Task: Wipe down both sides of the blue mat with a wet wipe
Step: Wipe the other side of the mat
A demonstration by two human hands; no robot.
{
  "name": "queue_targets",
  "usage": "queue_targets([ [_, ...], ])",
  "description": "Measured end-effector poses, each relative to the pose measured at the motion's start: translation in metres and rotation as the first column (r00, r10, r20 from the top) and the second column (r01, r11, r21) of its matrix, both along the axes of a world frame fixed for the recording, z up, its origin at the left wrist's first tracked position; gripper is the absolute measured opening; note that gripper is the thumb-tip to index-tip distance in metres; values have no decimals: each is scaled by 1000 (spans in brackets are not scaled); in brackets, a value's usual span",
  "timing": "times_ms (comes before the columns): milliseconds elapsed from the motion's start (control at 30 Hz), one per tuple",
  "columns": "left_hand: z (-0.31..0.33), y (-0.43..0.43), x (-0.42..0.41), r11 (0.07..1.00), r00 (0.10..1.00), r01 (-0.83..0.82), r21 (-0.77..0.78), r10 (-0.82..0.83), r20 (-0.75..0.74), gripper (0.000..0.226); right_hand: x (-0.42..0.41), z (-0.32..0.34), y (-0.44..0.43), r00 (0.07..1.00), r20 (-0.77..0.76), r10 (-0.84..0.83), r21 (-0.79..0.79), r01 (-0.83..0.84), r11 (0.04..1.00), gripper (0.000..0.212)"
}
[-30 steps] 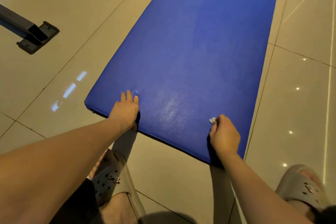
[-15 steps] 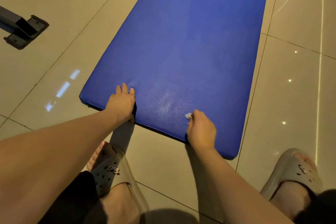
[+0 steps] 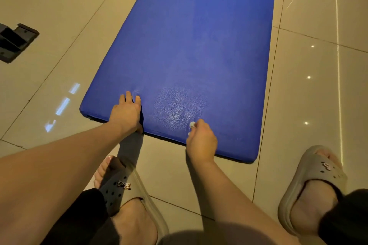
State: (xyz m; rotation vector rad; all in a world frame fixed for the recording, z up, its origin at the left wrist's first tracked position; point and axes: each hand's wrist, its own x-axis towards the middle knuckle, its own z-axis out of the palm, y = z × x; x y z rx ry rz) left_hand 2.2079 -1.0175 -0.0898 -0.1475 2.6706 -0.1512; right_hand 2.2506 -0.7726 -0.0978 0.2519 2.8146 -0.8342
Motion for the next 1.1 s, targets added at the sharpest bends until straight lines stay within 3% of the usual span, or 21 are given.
queue_targets([
  [100,1,1,-1,1000,1000,-11,5,11,7,97,0,-3,17,992,16,128,94,-128,987,8],
  [267,2,4,-2,1000,1000,-20,0,20,19,101,15,-1,123,986,10,-164,189,159,969,10],
  [467,1,2,1,999,1000,-21,32,21,-11,104,36,8,116,934,-41,-355,-24,355,935,5],
  [633,-2,0,4,995,998,-54,88,55,-16,106,39,-5,19,992,-18,-123,-75,122,990,9],
  [700,-2,0,4,994,998,-60,94,62,-9,109,35,-5,1,999,-21,26,-11,-26,1000,12],
  [767,-1,1,3,995,998,-63,81,64,-1,111,34,-3,13,998,-20,68,69,-66,995,8],
  [967,5,4,2,998,999,-42,51,42,3,112,53,0,129,938,-25,-345,67,346,936,8],
  [1100,11,4,7,995,998,-56,77,56,3,106,50,-2,128,852,-42,-522,-55,520,853,4],
])
